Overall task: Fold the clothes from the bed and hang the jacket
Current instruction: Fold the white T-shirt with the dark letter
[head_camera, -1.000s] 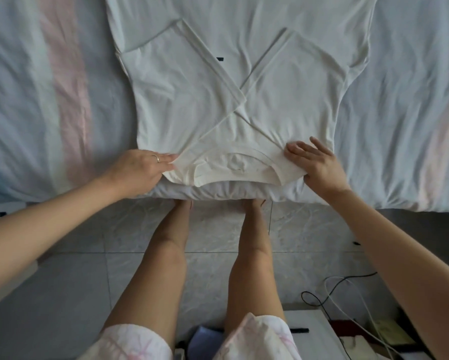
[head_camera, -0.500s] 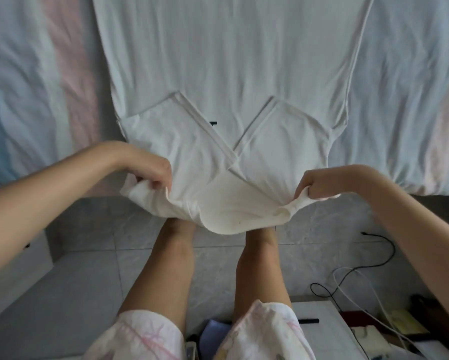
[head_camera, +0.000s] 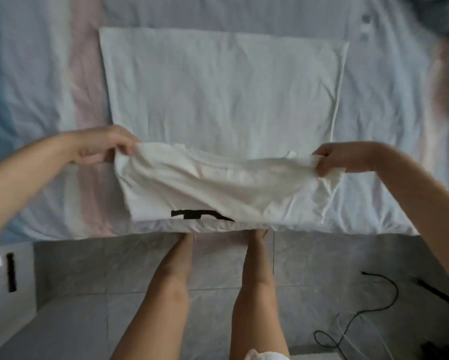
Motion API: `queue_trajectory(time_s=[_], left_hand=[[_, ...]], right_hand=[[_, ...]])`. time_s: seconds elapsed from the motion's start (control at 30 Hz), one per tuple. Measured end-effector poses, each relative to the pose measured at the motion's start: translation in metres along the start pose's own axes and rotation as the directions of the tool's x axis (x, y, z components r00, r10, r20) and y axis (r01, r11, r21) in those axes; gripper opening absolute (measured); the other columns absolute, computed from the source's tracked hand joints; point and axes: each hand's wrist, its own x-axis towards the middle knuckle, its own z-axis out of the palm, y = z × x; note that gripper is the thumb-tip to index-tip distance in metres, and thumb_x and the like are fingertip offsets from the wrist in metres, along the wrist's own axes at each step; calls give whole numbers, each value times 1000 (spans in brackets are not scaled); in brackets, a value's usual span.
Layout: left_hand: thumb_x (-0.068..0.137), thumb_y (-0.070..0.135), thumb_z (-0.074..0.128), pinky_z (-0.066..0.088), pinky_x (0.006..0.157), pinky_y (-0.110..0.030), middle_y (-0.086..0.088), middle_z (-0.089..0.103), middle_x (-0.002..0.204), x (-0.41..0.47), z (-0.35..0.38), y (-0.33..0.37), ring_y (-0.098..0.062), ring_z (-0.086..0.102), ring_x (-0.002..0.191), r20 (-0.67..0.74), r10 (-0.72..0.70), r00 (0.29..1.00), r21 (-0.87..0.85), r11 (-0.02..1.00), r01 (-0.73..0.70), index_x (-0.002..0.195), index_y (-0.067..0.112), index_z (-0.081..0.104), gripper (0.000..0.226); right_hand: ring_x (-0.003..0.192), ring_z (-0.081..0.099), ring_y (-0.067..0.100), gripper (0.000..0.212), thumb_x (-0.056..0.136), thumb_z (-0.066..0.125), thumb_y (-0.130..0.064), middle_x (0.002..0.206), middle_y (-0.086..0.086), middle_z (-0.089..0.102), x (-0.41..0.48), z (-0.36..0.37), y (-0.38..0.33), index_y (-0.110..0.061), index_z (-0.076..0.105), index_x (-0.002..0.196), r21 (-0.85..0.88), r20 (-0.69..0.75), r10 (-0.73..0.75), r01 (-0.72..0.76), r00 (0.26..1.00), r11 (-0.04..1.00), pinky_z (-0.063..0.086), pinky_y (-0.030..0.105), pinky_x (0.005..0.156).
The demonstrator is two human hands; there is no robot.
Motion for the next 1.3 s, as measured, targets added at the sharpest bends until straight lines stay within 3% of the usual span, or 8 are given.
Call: queue_trajectory(time_s=[0.13, 0.23, 0.3, 0.37, 0.53, 0.67, 1.1, 1.3], left_hand=[[76, -10, 39, 41, 47, -15, 10, 58, 44, 50, -40, 56, -3, 52, 46, -422, 227, 878, 7, 969, -247, 48, 16, 69, 49], [80, -2, 49, 36, 50, -16, 11, 58, 53, 101, -57, 69, 5, 47, 50, -629, 362, 688, 163, 927, -339, 75, 12, 69, 24], [83, 3, 57, 42, 64, -13, -1, 65, 86, 134, -65, 62, -3, 59, 77, -678, 364, 639, 166, 922, -349, 108, 2, 65, 26], [81, 17, 66, 47, 76, -24, -8, 63, 101, 152, -65, 48, -19, 61, 92, -718, 317, 620, 95, 927, -364, 113, 1, 61, 36], [86, 11, 64, 40, 65, -16, -2, 56, 80, 161, -57, 55, -9, 49, 71, -813, 357, 460, 124, 878, -463, 91, 11, 61, 6], [85, 9, 66, 38, 65, -10, 7, 53, 75, 158, -64, 69, 0, 47, 67, -828, 432, 358, 211, 832, -513, 98, 13, 57, 16], [85, 9, 66, 40, 65, -14, -1, 57, 81, 181, -67, 61, -9, 50, 73, -865, 339, 371, 134, 867, -479, 96, 10, 58, 14], [84, 5, 67, 42, 70, -13, -3, 57, 85, 176, -72, 73, -3, 49, 71, -880, 331, 341, 99, 830, -549, 107, 0, 61, 24]], right_hand=[[43, 59, 4, 20, 82, 49, 13, 53, -4, 65, 33, -74, -48, -3, 59, 85, 184, -297, -143, 204, 944, 962, 46, 15, 41], [43, 57, 0, 37, 85, 43, 13, 52, -12, 64, 79, -102, -72, -9, 61, 109, 238, -570, -183, 374, 801, 897, 44, 12, 41], [40, 53, -3, 32, 86, 58, -1, 48, -16, 61, 111, -105, -74, -19, 64, 111, 266, -712, -107, 408, 694, 874, 40, 12, 39], [37, 50, -4, 19, 83, 69, -16, 51, -14, 61, 133, -96, -69, -22, 67, 100, 303, -811, -21, 452, 584, 839, 38, 14, 36], [54, 49, -6, 11, 82, 63, -18, 67, -13, 55, 151, -83, -71, -21, 67, 92, 212, -957, 50, 569, 286, 795, 39, 11, 55], [50, 48, -14, 15, 81, 64, -16, 68, -14, 57, 145, -92, -77, -15, 70, 94, 181, -981, 89, 645, 173, 743, 40, 8, 61], [79, 59, 7, 22, 80, 58, -10, 82, -2, 66, 172, -101, -92, -9, 74, 96, 272, -958, 170, 546, 229, 793, 44, 12, 70], [63, 54, 2, 9, 80, 65, -14, 68, -10, 60, 168, -107, -104, -17, 69, 88, 385, -922, 298, 667, 247, 637, 43, 9, 59]])
